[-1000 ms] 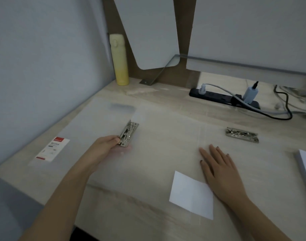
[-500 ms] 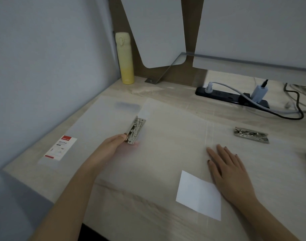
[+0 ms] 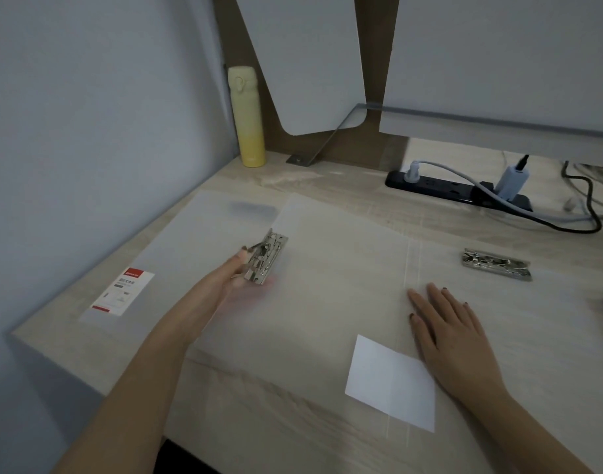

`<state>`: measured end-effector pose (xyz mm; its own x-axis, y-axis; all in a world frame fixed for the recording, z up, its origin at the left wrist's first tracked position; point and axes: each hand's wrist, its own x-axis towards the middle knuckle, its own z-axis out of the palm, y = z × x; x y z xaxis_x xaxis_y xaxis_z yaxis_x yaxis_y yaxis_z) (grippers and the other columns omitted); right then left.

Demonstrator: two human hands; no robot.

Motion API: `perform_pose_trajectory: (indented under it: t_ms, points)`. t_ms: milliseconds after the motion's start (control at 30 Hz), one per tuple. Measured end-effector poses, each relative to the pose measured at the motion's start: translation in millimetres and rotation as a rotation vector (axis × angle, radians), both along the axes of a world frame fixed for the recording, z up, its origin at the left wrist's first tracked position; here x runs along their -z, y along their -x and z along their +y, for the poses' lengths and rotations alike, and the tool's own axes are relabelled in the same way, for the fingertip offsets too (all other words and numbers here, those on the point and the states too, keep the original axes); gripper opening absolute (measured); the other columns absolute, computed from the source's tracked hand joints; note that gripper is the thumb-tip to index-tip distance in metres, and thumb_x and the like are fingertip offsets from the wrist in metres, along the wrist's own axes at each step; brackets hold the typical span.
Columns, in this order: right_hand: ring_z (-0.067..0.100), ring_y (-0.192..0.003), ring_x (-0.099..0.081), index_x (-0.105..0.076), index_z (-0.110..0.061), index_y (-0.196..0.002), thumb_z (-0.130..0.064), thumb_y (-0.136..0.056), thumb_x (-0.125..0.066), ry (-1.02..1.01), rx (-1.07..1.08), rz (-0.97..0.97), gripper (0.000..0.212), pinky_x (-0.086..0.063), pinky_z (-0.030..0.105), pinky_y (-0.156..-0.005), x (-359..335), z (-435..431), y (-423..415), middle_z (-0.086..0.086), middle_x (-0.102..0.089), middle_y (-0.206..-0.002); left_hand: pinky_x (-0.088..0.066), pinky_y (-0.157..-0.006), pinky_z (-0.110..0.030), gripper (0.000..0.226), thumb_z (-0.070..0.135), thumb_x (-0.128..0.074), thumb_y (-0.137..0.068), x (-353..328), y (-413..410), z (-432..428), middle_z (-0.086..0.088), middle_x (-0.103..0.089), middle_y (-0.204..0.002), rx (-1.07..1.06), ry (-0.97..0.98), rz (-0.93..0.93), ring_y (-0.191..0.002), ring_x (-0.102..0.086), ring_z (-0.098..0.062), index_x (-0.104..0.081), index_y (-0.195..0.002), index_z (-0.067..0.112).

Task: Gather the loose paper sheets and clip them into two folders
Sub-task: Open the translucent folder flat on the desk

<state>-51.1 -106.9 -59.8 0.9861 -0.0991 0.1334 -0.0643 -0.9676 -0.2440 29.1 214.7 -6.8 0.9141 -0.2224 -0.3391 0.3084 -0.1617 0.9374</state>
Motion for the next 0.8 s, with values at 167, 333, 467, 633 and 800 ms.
perform_pose_trajectory:
  t_ms: [167, 333, 467, 633, 800]
  points:
    - [0.020, -0.144, -0.022, -0.036, -0.028, -0.142, -0.052, -0.084, -0.005, -0.007, 0.006, -0.016, 0.070, -0.009, 0.035, -0.117, 1, 0, 0, 0.004, -0.030, -0.153, -0.032, -0.090, -0.028, 0.057, 0.061, -0.037, -0.089, -12, -19, -21, -0.001, -0.059, -0.120, -0.234, -0.186, 0.017, -0.108, -0.053, -0.015, -0.057, -0.115, 0.013]
    - [0.020, -0.143, -0.023, -0.037, -0.029, -0.141, -0.051, -0.085, -0.007, -0.018, 0.008, -0.022, 0.067, -0.007, 0.034, -0.115, 2, 0, 0, 0.004, -0.031, -0.152, -0.037, -0.078, -0.030, 0.036, 0.054, -0.041, -0.092, -19, -35, -38, -0.001, -0.057, -0.106, -0.308, -0.204, -0.154, -0.094, -0.052, -0.015, -0.057, -0.084, 0.022]
    - [0.020, -0.143, -0.024, -0.038, -0.028, -0.141, -0.050, -0.086, -0.009, -0.020, 0.006, -0.025, 0.066, -0.005, 0.032, -0.114, 2, 1, -1, 0.004, -0.032, -0.152, -0.038, -0.087, -0.030, 0.037, 0.046, -0.038, -0.095, -17, -45, -45, -0.003, -0.058, -0.114, -0.259, -0.224, -0.132, -0.103, -0.053, -0.019, -0.061, -0.110, 0.021]
    - [0.020, -0.144, -0.021, -0.035, -0.028, -0.142, -0.050, -0.085, -0.006, -0.034, 0.002, -0.023, 0.068, -0.002, 0.031, -0.114, 2, 1, 0, 0.003, -0.029, -0.153, -0.038, -0.067, -0.026, 0.024, 0.030, -0.040, -0.098, -15, -43, -53, -0.010, -0.056, -0.099, -0.264, -0.358, -0.187, -0.089, -0.051, -0.021, -0.059, -0.100, 0.015]
    - [0.024, -0.141, -0.030, -0.043, -0.026, -0.139, -0.045, -0.089, -0.013, -0.030, 0.008, -0.037, 0.061, -0.004, 0.031, -0.111, 4, 4, 3, 0.006, -0.037, -0.149, -0.019, -0.113, -0.028, 0.045, 0.029, -0.043, -0.097, -14, -25, -90, -0.005, -0.030, -0.152, -0.233, -0.602, -0.549, -0.140, -0.027, -0.018, -0.040, -0.140, 0.013]
